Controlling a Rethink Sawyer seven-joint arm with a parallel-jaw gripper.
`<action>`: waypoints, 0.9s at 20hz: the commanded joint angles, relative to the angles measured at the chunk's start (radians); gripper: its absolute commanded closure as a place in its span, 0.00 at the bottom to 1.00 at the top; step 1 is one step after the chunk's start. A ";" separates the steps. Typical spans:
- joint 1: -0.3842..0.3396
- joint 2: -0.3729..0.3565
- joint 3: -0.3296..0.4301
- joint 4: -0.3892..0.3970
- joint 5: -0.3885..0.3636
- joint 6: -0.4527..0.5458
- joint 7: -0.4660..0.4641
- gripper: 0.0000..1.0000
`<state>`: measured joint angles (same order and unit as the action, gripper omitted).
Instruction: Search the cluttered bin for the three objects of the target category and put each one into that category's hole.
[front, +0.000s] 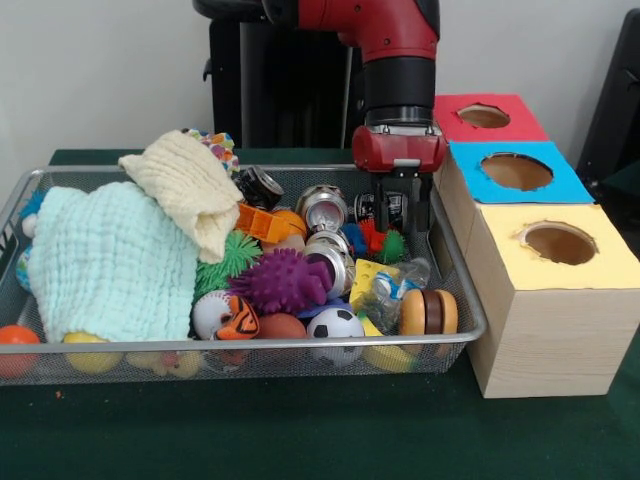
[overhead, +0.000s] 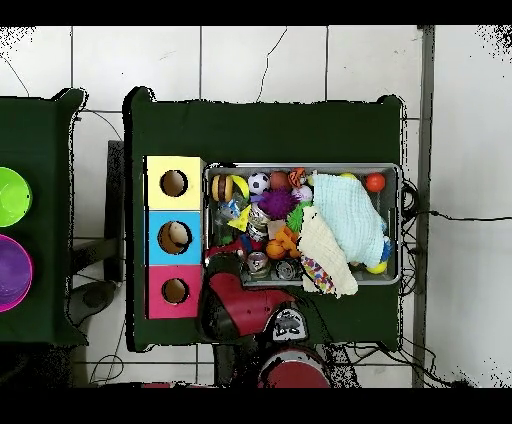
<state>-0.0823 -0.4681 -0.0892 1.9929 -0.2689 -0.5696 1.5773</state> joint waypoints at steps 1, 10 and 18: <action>-0.044 0.077 0.045 -0.165 0.062 -0.058 0.186 0.00; -0.029 0.194 -0.003 -0.232 0.073 -0.130 0.150 0.00; -0.055 0.269 0.046 -0.279 0.065 -0.131 0.184 0.00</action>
<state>-0.1045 -0.3110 -0.1039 1.8748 -0.2566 -0.6628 1.5773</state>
